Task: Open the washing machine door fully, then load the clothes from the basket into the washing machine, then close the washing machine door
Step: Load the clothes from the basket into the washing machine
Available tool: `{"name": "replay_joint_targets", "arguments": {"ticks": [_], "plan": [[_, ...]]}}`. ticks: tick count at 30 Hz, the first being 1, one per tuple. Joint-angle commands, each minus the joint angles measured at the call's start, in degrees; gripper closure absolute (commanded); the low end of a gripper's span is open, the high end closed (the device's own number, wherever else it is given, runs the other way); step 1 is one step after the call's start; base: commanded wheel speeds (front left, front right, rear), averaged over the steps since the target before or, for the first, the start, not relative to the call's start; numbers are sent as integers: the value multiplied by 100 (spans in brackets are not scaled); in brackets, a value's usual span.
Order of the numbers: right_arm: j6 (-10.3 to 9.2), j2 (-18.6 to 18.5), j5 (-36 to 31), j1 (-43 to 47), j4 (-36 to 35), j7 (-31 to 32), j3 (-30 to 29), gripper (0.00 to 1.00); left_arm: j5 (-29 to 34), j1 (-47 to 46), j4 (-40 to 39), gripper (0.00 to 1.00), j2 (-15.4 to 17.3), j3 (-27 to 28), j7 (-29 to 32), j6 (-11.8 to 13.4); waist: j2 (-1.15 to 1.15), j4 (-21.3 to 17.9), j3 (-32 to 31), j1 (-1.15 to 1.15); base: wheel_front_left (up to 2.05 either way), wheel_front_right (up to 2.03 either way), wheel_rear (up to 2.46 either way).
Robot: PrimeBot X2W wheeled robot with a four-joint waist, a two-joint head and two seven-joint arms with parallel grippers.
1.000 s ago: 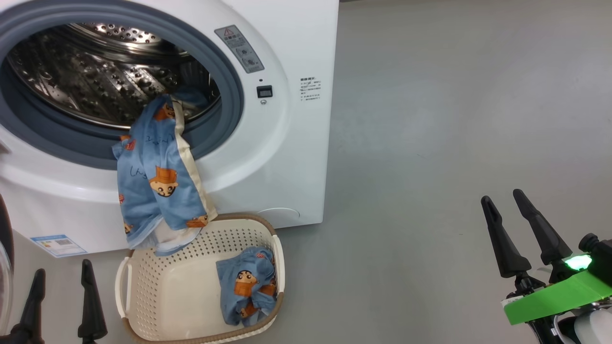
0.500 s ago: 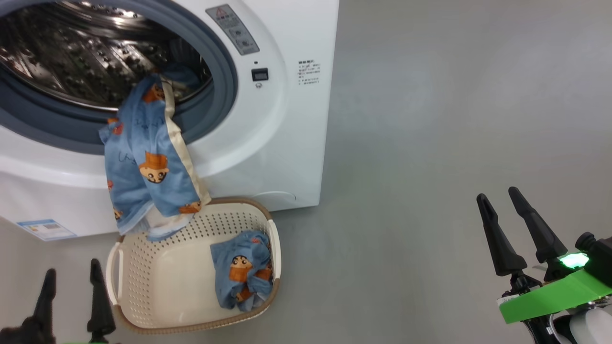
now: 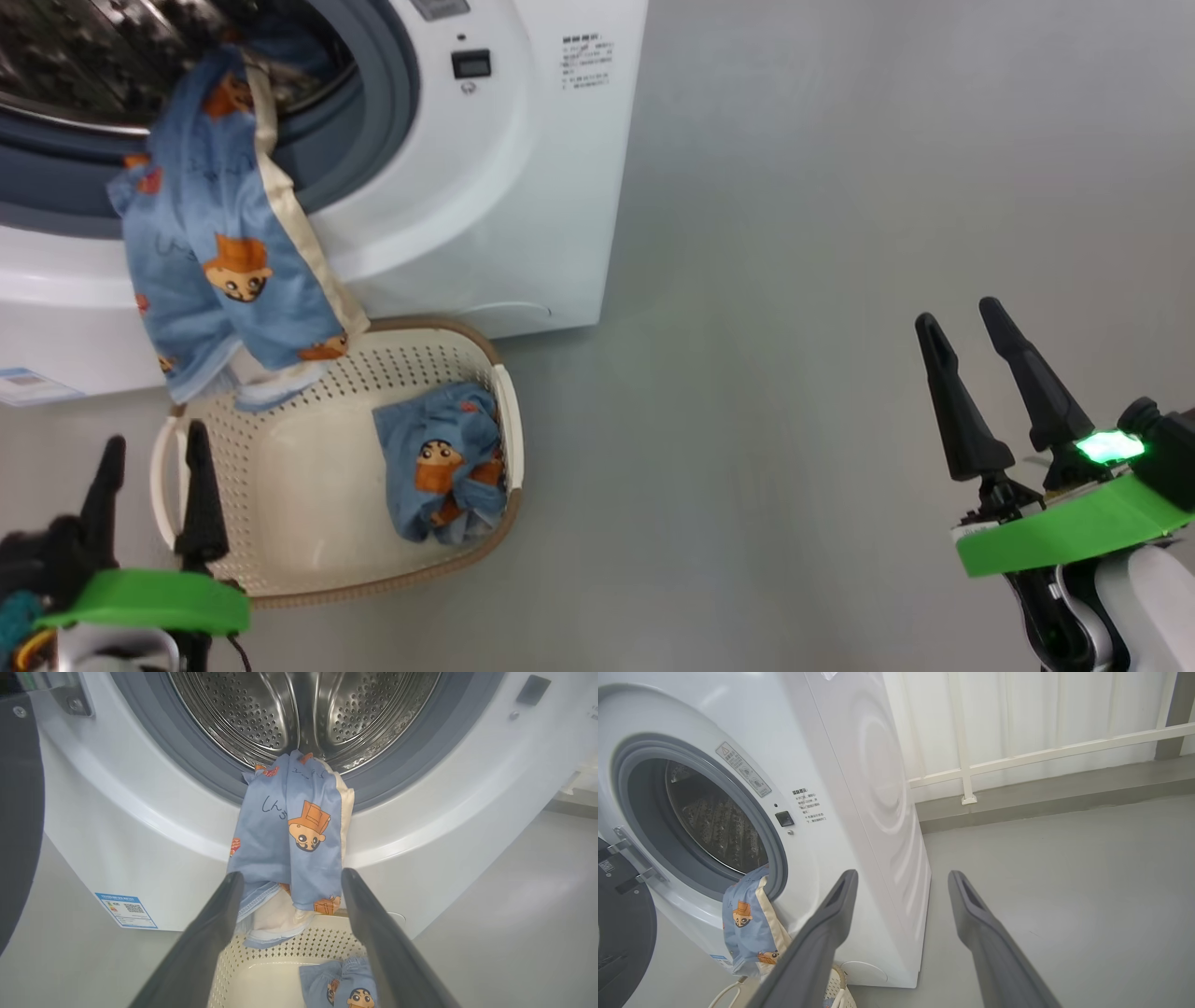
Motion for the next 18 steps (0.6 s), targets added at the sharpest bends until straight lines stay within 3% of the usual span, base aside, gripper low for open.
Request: {"name": "replay_joint_targets", "arguments": {"ticks": [1, 18], "plan": [[42, -77, -29, -132, -156, -46, 106, 0, -68, -211, -3, 0, 228, 145, -36, -12, -1, -113, 280, -1, 0, 0, 0], [42, 58, -104, -730, -203, -46, 264, 0, -378, -1832, 1380, 0, 805, -168, -36, -12, -1, -329, 1146, -1, 0, 0, 0]]}}
